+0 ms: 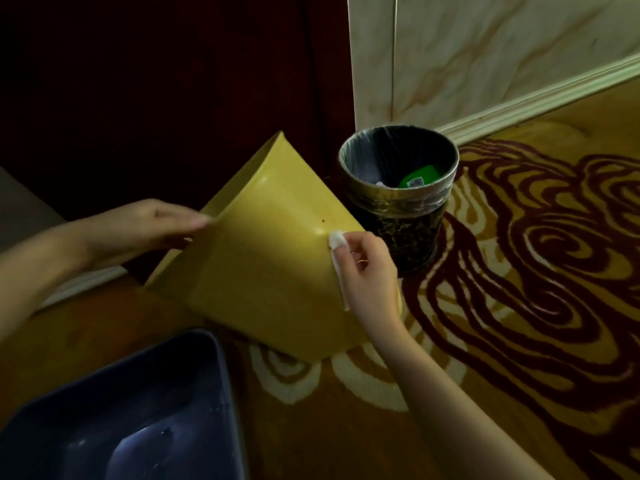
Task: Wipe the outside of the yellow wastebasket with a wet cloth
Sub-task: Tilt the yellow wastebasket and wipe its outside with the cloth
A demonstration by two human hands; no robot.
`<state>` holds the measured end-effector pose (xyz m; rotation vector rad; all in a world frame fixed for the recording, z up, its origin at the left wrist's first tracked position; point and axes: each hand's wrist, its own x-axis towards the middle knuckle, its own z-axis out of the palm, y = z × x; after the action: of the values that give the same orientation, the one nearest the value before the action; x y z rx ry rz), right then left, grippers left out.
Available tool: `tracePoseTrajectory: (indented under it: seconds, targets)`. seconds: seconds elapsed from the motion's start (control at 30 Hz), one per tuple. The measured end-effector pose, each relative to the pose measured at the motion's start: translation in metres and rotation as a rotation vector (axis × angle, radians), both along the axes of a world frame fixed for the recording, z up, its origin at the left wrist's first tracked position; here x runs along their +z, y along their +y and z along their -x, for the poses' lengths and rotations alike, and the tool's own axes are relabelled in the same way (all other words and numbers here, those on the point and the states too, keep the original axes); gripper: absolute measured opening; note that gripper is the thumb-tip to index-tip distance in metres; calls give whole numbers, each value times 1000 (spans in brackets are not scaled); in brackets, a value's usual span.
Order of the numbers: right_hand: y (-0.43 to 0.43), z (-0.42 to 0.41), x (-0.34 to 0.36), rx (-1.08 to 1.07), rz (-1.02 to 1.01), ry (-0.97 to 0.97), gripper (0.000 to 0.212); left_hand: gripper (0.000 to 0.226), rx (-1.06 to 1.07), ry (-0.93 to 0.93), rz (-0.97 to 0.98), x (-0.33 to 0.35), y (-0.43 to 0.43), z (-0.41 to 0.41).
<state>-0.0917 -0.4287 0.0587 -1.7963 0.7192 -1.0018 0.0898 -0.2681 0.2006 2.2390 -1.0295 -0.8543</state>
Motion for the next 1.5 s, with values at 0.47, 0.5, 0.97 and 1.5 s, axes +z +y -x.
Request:
tracePoseTrajectory:
  seconds: [0.47,0.5,0.97,1.5]
  targets:
    - [41,-23,43,-39,-12,-154,8,25,403,-112,173,3,-47,39]
    - [45,-33,51,18,20,-142,7,29,400,-119,172,2,-45,41]
    - [5,23,-46,-346,-35,200,11,27,398,139,226,-1,3,33]
    - [64,-57,26,-73,495,50,13,29,275,116,160,-7,24,16]
